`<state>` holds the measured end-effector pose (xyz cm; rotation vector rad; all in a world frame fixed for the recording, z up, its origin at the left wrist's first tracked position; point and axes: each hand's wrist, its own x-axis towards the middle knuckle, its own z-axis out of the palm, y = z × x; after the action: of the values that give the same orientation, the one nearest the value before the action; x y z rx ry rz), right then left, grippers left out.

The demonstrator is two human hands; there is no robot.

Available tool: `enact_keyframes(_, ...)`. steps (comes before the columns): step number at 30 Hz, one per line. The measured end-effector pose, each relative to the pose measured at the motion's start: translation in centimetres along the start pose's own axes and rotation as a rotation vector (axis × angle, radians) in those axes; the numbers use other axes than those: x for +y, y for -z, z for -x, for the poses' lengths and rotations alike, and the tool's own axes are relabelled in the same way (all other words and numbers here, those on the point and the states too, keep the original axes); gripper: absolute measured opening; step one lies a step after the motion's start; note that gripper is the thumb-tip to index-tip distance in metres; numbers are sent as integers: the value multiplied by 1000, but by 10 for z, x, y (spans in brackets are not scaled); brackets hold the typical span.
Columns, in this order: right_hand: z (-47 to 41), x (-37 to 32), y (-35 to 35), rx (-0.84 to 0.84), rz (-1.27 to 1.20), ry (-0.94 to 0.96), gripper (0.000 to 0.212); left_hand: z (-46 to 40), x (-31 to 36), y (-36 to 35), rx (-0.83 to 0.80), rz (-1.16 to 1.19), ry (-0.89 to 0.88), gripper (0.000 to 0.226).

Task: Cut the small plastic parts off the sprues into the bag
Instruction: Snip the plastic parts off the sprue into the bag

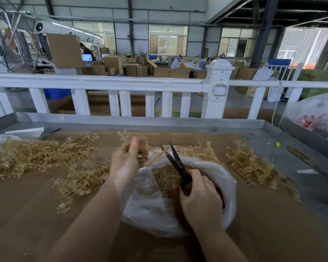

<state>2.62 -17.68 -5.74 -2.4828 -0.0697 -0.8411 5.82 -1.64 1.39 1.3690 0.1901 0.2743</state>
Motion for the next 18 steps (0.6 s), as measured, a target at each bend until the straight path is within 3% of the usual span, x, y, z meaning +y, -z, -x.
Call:
enact_keyframes(3,0,-1,0,19,-24,-8,36,2,-22,-15,-92,449,316,13)
enact_keyframes(5,0,-1,0,32,-33,-4,35,3,-34,-21,-58,542,379,11)
enact_keyframes(9,0,-1,0,39,-38,2,34,4,-49,-23,-30,590,323,31)
enact_keyframes(12,0,-1,1,37,-44,0,33,6,-48,-19,-105,536,358,26)
enact_keyframes(15,0,-1,1,27,-38,-2,32,6,-47,-19,-107,450,424,6)
enact_keyframes(18,1,-1,2,28,-48,-1,31,5,-46,-19,-134,372,435,9)
